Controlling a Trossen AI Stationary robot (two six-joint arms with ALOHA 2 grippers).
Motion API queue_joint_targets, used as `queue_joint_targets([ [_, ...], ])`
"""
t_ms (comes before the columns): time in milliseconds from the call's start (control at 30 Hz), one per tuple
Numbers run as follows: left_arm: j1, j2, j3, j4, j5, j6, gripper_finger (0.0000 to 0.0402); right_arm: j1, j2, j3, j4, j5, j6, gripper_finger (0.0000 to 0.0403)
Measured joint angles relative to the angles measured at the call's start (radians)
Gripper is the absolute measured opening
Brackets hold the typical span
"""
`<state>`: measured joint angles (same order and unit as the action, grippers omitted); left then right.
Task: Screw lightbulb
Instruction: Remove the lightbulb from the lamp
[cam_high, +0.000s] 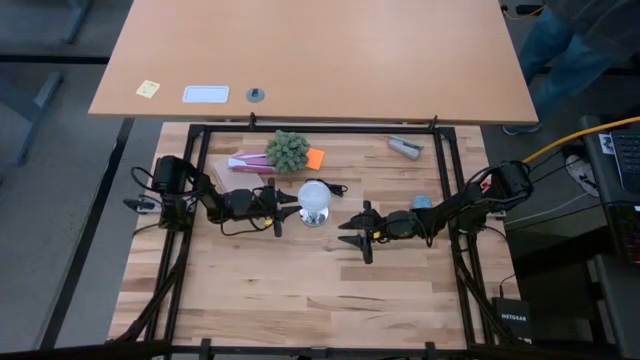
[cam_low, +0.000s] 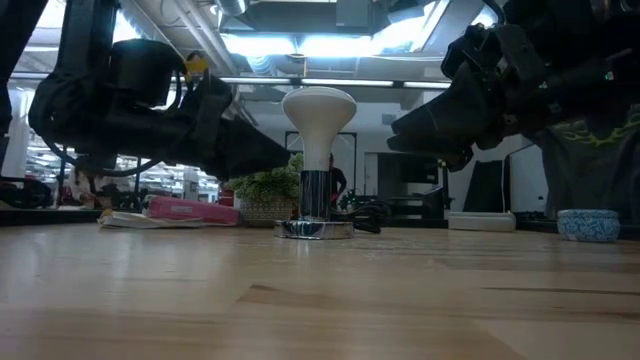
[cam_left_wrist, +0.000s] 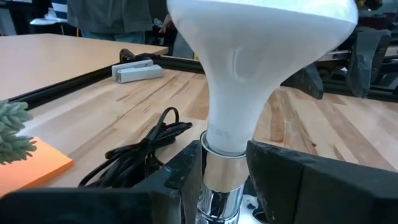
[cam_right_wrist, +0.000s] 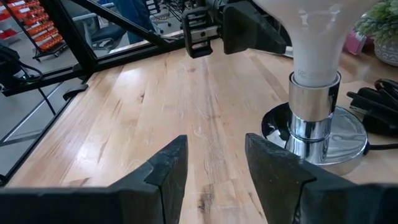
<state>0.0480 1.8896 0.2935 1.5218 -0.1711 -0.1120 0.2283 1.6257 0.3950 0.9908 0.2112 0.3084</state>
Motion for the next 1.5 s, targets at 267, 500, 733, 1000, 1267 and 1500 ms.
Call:
queue_joint_targets([
  [267,0.001,0.000,0.072,-0.129,0.000,0.008,0.0135,0.000,0.000,0.000,0.000,0.005,0.000,0.0168],
  [500,-0.015,-0.002,0.171,-0.273,-0.002,0.047,0.0212,0.000,0.000,0.000,0.000,0.005,0.000,0.0168],
  [733,-0.015,-0.001,0.191,-0.258,0.000,0.090,0.0241,0.000,0.000,0.000,0.000,0.005,0.000,0.0168],
  [1000,-0.017,-0.001,0.224,-0.253,0.000,0.089,0.0242,0.000,0.000,0.000,0.000,0.028,0.001,0.0168],
  [1267,-0.016,-0.001,0.227,-0.254,0.000,0.090,0.0218,0.000,0.000,0.000,0.001,0.174,0.032,0.0168],
  [1500,-0.017,-0.001,0.227,-0.256,-0.001,0.090,0.0168,-0.003,0.000,0.000,0.000,0.429,0.033,0.0168],
])
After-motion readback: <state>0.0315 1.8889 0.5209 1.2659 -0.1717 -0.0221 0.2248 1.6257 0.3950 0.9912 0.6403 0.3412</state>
